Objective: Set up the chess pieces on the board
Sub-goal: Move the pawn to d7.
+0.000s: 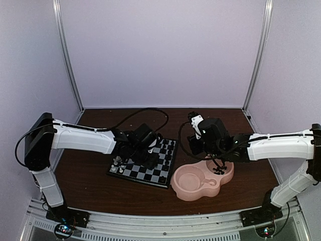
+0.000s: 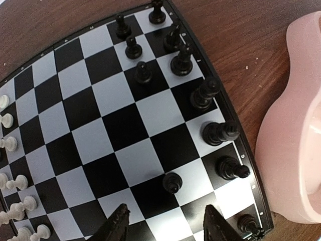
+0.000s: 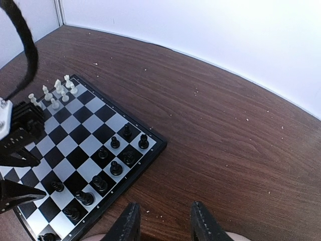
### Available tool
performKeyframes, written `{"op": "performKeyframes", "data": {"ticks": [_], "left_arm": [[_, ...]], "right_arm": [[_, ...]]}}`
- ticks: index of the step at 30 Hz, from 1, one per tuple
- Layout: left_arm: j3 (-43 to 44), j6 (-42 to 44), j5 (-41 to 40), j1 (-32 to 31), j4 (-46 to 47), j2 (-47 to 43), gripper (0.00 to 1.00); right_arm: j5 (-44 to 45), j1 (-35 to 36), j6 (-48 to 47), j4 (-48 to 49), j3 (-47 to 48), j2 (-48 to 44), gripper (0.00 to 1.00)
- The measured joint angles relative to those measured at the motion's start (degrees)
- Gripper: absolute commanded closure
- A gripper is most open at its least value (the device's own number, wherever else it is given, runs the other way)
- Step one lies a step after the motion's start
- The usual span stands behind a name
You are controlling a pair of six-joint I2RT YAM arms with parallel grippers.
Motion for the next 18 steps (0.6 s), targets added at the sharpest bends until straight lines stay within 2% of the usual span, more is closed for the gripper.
{"op": "performKeyframes", "data": {"ticks": [10,13,18], "left_arm": [[3.37,-0.2,1.29,0.0,-3.17,5.49,0.59],[4.28,-0.2,1.66,0.0,-3.28,6.25,0.67],[5.42,0.02,1.68,0.0,-3.48,7.34,0.7]], "right_arm": [[0.13,-0.26,0.5,0.15,-0.09,-0.72,0.63],[0.11,-0.28,0.5,0.11,-0.11,-0.74,0.63],[0.07,-0.48,0.5,0.09,-0.11,-0.74,0.62]]}}
